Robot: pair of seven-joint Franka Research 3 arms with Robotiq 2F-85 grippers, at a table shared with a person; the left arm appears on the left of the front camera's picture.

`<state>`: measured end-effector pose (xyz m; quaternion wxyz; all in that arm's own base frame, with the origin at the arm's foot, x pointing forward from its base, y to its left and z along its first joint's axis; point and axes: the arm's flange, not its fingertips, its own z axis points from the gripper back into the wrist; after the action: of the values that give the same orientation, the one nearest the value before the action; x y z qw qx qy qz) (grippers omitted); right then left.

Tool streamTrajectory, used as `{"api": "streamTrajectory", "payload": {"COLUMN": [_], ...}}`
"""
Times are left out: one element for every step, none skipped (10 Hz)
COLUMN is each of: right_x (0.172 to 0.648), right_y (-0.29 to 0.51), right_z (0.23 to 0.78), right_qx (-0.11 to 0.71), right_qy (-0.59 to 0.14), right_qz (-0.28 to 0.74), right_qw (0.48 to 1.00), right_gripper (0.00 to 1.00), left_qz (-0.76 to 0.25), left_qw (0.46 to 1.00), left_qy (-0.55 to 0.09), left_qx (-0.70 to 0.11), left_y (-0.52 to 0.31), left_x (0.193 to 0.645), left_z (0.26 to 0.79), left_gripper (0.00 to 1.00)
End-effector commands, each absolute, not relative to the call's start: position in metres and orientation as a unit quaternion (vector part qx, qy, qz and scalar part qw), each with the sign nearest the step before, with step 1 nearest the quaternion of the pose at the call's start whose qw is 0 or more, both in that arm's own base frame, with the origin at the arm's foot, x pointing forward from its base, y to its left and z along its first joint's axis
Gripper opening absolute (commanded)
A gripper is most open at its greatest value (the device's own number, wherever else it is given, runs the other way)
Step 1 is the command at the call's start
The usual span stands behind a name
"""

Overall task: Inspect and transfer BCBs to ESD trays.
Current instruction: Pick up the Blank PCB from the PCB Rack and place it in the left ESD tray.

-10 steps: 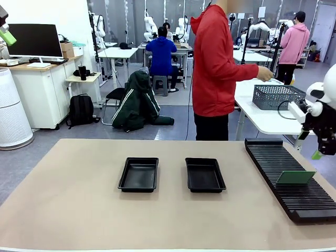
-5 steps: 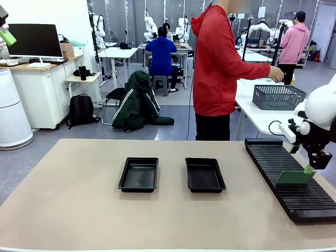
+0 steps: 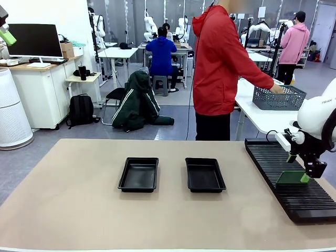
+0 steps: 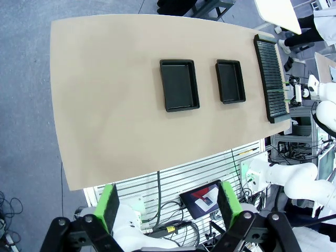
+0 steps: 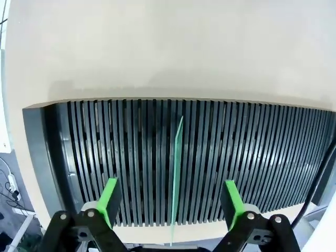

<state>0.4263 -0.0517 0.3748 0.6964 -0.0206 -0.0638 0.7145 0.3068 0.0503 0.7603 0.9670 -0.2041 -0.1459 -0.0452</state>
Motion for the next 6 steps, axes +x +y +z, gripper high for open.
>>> {"api": "streamTrajectory", "payload": {"right_x": [0.4264,0.4283,0.429,0.4265,0.4265,0.4265], "right_y": [-0.0517,-0.0517,-0.0502,-0.0535,-0.0535,-0.0535], "right_z": [0.3613,0.3556,0.356,0.365,0.365,0.365], "right_qx": [-0.026,-0.022,-0.028,-0.018,-0.018,-0.018], "right_qy": [-0.071,-0.074,-0.091,-0.062,-0.062,-0.062], "right_qz": [0.704,0.701,0.674,0.71,0.71,0.71], "right_qw": [0.706,0.709,0.732,0.701,0.701,0.701], "right_gripper": [1.0,1.0,1.0,1.0,1.0,1.0], "left_qz": [-0.044,-0.044,-0.044,-0.044,-0.044,-0.044], "left_qw": [0.967,0.967,0.967,0.967,0.967,0.967], "left_qy": [-0.144,-0.144,-0.144,-0.144,-0.144,-0.144], "left_qx": [-0.205,-0.205,-0.205,-0.205,-0.205,-0.205], "left_y": [0.0502,0.0502,0.0502,0.0502,0.0502,0.0502], "left_x": [0.307,0.307,0.307,0.307,0.307,0.307], "left_z": [0.759,0.759,0.759,0.759,0.759,0.759], "left_gripper": [1.0,1.0,1.0,1.0,1.0,1.0]}}
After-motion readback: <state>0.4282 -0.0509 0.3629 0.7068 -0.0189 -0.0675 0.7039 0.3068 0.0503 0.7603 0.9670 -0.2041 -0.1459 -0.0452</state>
